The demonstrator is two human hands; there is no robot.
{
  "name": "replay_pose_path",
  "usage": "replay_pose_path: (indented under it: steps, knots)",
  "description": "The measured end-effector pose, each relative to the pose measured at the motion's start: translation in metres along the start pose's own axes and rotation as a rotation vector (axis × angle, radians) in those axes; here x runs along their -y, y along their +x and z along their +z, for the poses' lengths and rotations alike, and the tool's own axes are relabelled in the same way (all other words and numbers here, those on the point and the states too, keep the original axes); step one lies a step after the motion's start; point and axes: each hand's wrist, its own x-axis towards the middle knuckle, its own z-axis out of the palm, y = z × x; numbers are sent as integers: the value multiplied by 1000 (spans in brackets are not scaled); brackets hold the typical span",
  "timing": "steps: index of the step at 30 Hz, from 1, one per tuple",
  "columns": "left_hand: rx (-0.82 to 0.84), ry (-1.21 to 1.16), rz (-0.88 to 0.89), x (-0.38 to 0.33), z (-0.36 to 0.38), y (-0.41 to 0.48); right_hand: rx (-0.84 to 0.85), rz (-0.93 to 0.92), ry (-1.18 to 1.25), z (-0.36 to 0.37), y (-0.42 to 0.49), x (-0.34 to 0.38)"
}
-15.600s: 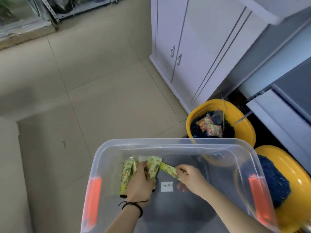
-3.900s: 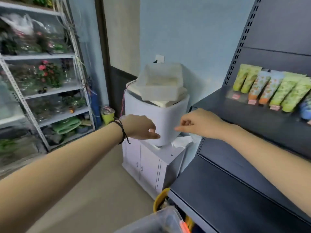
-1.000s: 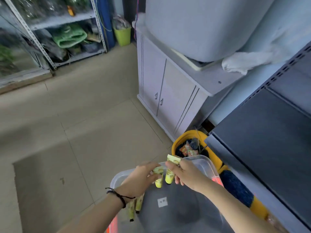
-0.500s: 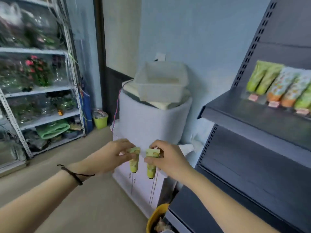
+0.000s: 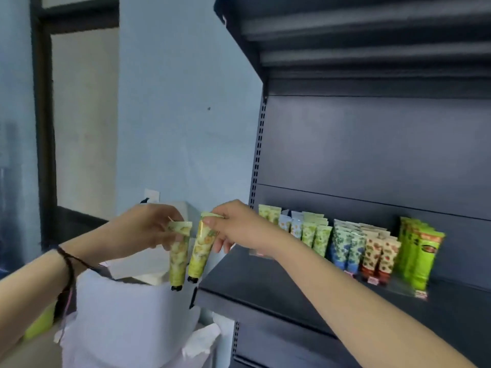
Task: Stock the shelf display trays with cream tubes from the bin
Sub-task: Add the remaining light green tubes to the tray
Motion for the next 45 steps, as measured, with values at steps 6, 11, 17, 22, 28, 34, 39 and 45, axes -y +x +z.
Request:
replay_pose_path:
  steps: [6, 11, 17, 22, 28, 34, 39, 45]
  knots:
    - [13, -124, 65, -34, 19, 93, -122, 88, -202, -84, 17, -31]
    - [16, -179, 90, -52, 55, 170, -257, 102, -297, -130, 45, -71]
    - [56, -171, 62, -52, 99, 236, -316, 135, -442, -156, 79, -128]
    - [92, -155, 14, -32, 123, 260, -278, 161, -524, -156, 97, -154]
    - [108, -151, -38, -14, 145, 273, -222, 198, -626, -147, 114, -178]
    - [119, -153, -54, -10, 162, 282, -202, 229, -643, -149, 115, -188]
    - [169, -91, -39, -14, 162, 286, -193, 264, -643, -153, 117, -192]
    - [140, 11, 19, -18, 163, 283, -203, 282, -618, -155, 117, -191]
